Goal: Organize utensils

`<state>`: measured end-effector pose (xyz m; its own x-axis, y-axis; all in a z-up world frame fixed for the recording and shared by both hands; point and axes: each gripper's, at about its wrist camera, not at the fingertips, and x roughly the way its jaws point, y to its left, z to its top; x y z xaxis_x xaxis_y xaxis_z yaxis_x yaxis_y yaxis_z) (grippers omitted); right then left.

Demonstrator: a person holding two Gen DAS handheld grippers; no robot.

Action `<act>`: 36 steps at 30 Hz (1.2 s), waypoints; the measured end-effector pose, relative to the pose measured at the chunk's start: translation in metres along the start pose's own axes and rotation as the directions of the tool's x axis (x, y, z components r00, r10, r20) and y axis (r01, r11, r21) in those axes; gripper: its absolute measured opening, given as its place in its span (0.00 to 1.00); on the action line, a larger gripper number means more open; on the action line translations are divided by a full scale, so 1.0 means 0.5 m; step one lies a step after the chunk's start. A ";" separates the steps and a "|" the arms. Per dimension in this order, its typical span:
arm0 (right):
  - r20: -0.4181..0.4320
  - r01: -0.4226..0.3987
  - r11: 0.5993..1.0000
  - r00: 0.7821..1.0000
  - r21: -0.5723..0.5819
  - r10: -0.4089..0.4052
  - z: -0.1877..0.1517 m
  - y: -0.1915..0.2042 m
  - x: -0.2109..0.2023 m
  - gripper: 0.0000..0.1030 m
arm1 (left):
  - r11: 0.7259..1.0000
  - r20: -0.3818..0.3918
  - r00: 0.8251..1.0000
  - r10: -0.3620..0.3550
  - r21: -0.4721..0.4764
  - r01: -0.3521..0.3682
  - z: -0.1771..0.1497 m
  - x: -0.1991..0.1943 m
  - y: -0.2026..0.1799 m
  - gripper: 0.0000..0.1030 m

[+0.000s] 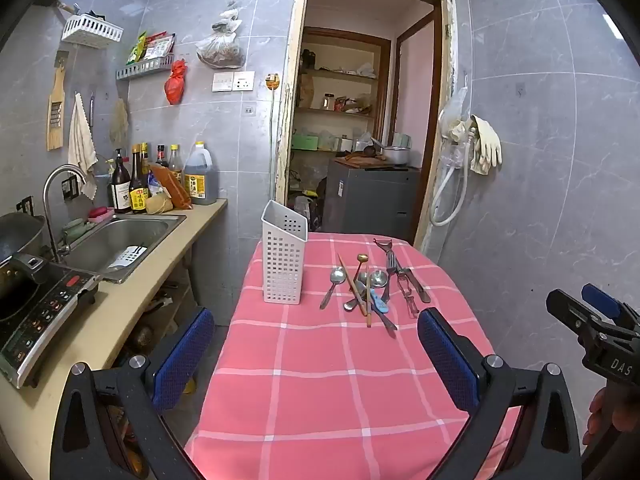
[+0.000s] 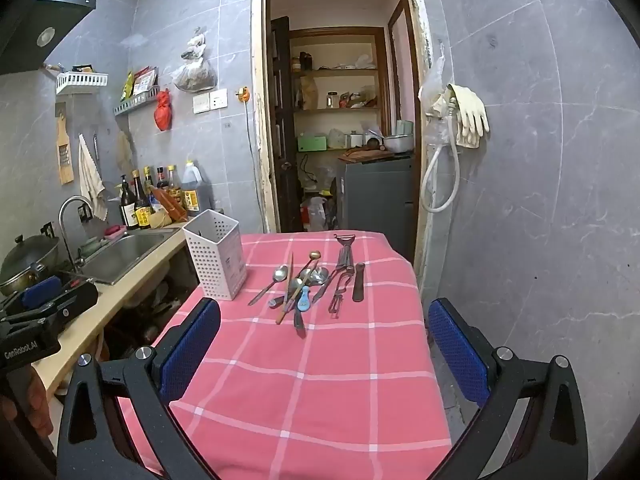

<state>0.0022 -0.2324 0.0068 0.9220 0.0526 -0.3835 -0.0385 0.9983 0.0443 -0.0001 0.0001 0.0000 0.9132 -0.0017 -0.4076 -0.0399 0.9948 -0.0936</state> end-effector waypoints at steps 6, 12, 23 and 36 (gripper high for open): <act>-0.001 -0.001 1.000 1.000 0.002 0.001 0.000 0.000 0.000 0.99 | 1.000 -0.010 1.000 -0.004 -0.007 0.004 -0.001 0.000 -0.001 0.99; -0.002 -0.001 1.000 1.000 0.001 0.001 -0.001 0.001 0.001 0.99 | 1.000 -0.017 1.000 -0.008 -0.019 0.008 -0.006 0.006 0.009 0.99; -0.003 -0.001 1.000 1.000 0.001 0.001 0.000 0.001 0.001 0.99 | 1.000 -0.020 1.000 -0.007 -0.018 0.006 -0.009 0.004 0.004 0.99; -0.004 0.000 1.000 1.000 0.002 0.000 -0.002 -0.002 0.002 0.99 | 1.000 -0.021 1.000 -0.007 -0.018 0.007 -0.009 0.003 0.004 0.99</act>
<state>0.0029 -0.2331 0.0056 0.9204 0.0528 -0.3873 -0.0380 0.9982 0.0459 -0.0003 0.0016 -0.0049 0.9047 -0.0110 -0.4259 -0.0411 0.9928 -0.1128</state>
